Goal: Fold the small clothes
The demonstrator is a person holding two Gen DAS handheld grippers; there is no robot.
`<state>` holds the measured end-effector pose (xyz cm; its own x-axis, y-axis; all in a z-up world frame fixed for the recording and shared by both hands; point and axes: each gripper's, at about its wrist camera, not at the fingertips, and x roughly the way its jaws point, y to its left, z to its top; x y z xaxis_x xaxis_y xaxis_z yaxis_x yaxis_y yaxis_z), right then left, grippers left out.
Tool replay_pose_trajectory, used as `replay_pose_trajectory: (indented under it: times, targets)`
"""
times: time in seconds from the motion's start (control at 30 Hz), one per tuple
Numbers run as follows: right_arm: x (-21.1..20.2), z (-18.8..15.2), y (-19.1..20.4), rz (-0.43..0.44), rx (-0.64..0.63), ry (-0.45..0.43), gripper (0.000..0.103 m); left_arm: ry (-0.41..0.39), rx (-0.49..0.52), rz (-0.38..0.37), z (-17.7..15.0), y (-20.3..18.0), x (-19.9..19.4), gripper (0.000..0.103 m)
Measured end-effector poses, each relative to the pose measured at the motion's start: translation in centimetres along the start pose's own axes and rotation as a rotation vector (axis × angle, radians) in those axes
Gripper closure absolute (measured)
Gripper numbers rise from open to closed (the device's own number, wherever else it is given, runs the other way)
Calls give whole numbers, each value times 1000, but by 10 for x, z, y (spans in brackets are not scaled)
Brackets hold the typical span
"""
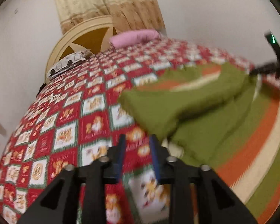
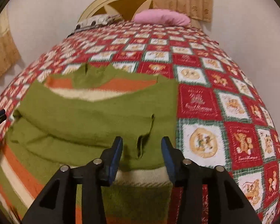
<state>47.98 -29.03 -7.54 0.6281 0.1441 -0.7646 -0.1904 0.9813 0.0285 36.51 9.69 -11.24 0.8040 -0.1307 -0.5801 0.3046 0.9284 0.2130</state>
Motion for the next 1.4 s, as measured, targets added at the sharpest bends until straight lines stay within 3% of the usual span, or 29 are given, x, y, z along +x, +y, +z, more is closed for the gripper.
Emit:
replay_pose_trajectory:
  times: [0.07, 0.13, 0.23, 0.27, 0.3, 0.33, 0.5, 0.57, 0.67, 0.77, 0.8, 0.93, 1.0, 1.07, 1.17, 1.23, 1.3, 1.4]
  targets:
    - [-1, 6, 1, 28, 34, -10, 54, 0, -7, -28, 7, -5, 9, 64]
    - [-2, 8, 7, 37, 52, -19, 50, 54, 25, -73, 8, -21, 26, 62]
    - [-1, 6, 20, 60, 47, -19, 49, 114, 96, -48, 1, -38, 47, 62]
    - [-1, 5, 24, 66, 39, -18, 49, 129, 117, -33, -1, -41, 51, 67]
    - [-1, 4, 27, 71, 29, -16, 48, 134, 133, -3, -2, -42, 53, 83]
    - [0, 3, 30, 73, 20, -15, 48, 131, 128, 19, -2, -39, 53, 89]
    - [5, 1, 35, 63, -7, -12, 48, 158, -87, 93, -7, 2, 43, 91]
    - [8, -1, 33, 69, 7, -10, 47, 208, -101, 96, -23, 6, 47, 91]
    - [13, -3, 32, 66, 11, -2, 47, 161, -37, 94, -26, -7, 34, 89]
    - [15, -3, 32, 68, 11, 5, 47, 110, 22, 51, -19, -17, 18, 75]
    - [14, -1, 32, 74, 17, 6, 47, 95, 32, 38, -16, -18, 14, 75]
    - [10, 7, 23, 112, 77, -4, 47, -2, 25, 27, -2, -10, -6, 72]
    - [12, 15, 19, 124, 112, -2, 47, -26, -1, 63, 5, -5, -6, 62]
    - [20, 22, 21, 130, 131, 16, 47, -12, -12, 100, 12, -5, 6, 52]
    - [43, 25, 28, 137, 167, 108, 48, 91, 50, 174, 8, -17, 43, 52]
    - [54, 19, 40, 131, 153, 162, 70, 142, 66, 175, -1, -21, 54, 52]
    - [47, 16, 49, 103, 107, 131, 89, 176, 73, 109, -12, -25, 51, 58]
    - [30, 10, 53, 113, 63, 98, 93, 162, 130, 100, -20, -35, 35, 57]
